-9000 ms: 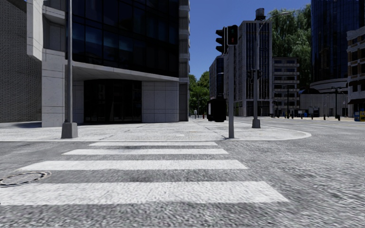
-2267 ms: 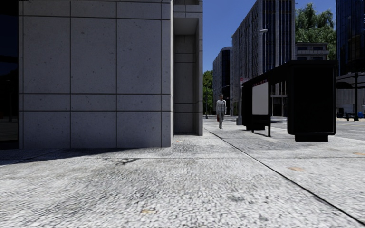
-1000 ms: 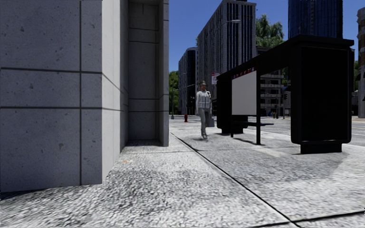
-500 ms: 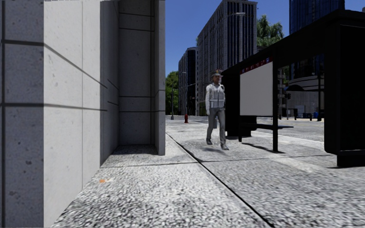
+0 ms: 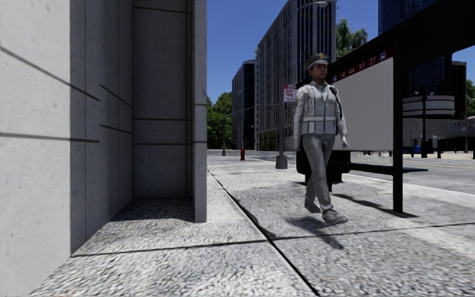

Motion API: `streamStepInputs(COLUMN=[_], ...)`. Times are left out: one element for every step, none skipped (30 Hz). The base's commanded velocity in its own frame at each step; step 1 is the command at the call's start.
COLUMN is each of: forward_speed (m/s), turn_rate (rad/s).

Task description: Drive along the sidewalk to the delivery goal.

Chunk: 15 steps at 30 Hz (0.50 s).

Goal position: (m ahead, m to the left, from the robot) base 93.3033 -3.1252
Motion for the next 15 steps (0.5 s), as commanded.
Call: streamStepInputs(forward_speed=[0.98, 0.98, 0.96, 0.91, 0.78, 0.45, 0.45, 0.01, 0.00, 0.00, 0.00, 0.00, 0.00, 0.00, 0.00], turn_rate=[0.00, 0.00, 0.00, 0.00, 0.00, 0.00, 0.00, 0.00, 0.00, 0.00, 0.00, 0.00, 0.00, 0.00, 0.00])
